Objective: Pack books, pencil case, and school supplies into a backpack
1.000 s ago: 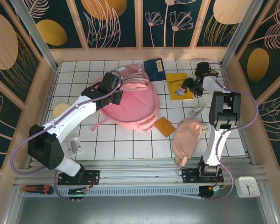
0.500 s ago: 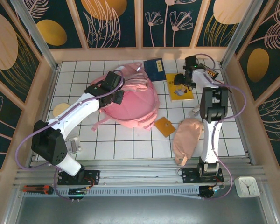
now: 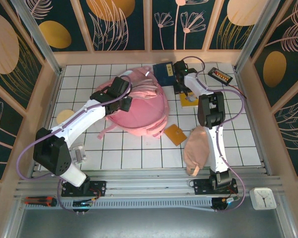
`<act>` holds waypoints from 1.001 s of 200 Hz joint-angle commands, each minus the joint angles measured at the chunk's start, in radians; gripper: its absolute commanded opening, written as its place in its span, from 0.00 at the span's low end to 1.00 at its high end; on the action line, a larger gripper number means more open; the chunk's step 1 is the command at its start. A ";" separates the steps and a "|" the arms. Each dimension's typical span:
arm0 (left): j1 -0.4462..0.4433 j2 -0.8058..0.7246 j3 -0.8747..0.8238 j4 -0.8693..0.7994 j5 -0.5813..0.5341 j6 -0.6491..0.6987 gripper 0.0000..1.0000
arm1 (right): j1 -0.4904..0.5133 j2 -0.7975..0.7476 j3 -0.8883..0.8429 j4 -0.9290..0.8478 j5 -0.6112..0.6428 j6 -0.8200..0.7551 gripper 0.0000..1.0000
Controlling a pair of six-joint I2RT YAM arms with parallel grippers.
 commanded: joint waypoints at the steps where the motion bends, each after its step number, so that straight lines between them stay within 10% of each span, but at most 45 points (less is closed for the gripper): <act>1: 0.020 -0.044 -0.031 -0.001 -0.005 -0.013 0.00 | 0.004 0.052 0.026 -0.070 0.069 -0.025 0.43; 59: 0.033 -0.080 -0.078 0.012 0.001 -0.016 0.00 | 0.022 0.056 0.025 -0.086 0.098 -0.049 0.00; 200: 0.036 -0.066 -0.056 0.059 0.040 -0.094 0.00 | 0.041 -0.428 -0.183 -0.101 -0.067 0.053 0.00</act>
